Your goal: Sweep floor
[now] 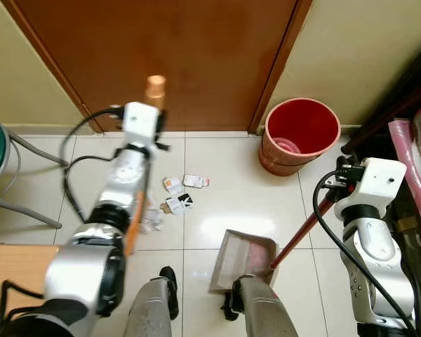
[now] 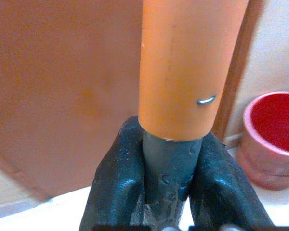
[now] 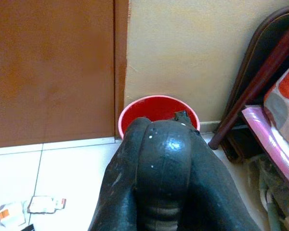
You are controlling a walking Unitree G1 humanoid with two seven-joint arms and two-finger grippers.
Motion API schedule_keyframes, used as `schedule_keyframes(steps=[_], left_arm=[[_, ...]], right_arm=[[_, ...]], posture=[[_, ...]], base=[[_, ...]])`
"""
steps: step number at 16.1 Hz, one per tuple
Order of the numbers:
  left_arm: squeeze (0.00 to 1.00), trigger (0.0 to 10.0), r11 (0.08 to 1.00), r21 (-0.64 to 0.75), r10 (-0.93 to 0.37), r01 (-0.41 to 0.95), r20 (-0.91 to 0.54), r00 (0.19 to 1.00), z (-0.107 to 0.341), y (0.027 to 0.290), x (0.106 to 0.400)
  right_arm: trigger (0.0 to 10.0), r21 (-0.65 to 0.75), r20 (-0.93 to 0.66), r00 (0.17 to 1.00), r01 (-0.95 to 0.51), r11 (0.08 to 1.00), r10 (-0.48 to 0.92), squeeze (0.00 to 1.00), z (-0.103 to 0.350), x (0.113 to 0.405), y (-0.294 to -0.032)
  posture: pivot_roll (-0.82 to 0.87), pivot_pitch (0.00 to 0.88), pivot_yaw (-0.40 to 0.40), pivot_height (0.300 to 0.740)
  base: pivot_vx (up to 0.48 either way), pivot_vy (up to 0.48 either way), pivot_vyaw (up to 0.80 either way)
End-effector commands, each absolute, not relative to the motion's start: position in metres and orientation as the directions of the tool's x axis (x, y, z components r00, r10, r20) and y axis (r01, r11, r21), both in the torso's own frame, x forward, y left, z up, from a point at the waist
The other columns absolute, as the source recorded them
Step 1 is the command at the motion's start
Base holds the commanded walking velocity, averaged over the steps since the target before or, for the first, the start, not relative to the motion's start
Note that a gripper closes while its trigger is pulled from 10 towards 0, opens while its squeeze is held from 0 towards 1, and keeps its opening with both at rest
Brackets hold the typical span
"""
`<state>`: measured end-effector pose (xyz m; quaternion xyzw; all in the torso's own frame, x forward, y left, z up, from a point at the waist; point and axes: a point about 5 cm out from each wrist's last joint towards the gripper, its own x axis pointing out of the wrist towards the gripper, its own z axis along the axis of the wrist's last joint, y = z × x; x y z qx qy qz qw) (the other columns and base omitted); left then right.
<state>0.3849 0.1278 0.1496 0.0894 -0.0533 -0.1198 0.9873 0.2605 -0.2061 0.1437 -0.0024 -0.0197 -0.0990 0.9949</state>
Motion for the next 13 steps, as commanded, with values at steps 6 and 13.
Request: schedule_keyframes(steps=[6, 13], left_arm=[[0.00, 10.0, 0.915, -0.006, -0.399, 0.404, 0.152, 0.904, 0.157, 0.073, 0.379], [0.00, 10.0, 0.930, 0.023, -0.355, 0.366, 0.307, 0.883, 0.204, 0.086, 0.391]], right_arm=[[10.0, -0.043, 0.034, 0.973, 0.229, 0.972, -0.228, 0.00, 0.142, 0.261, -0.208], [10.0, -0.033, 0.041, 0.971, 0.238, 0.971, -0.237, 0.00, 0.140, 0.261, -0.205]], posture=[[-0.12, 0.328, -0.018, 0.740], [-0.11, 0.312, 0.005, 0.740]], base=[[0.000, 0.000, 0.00], [0.000, 0.000, 0.00]])
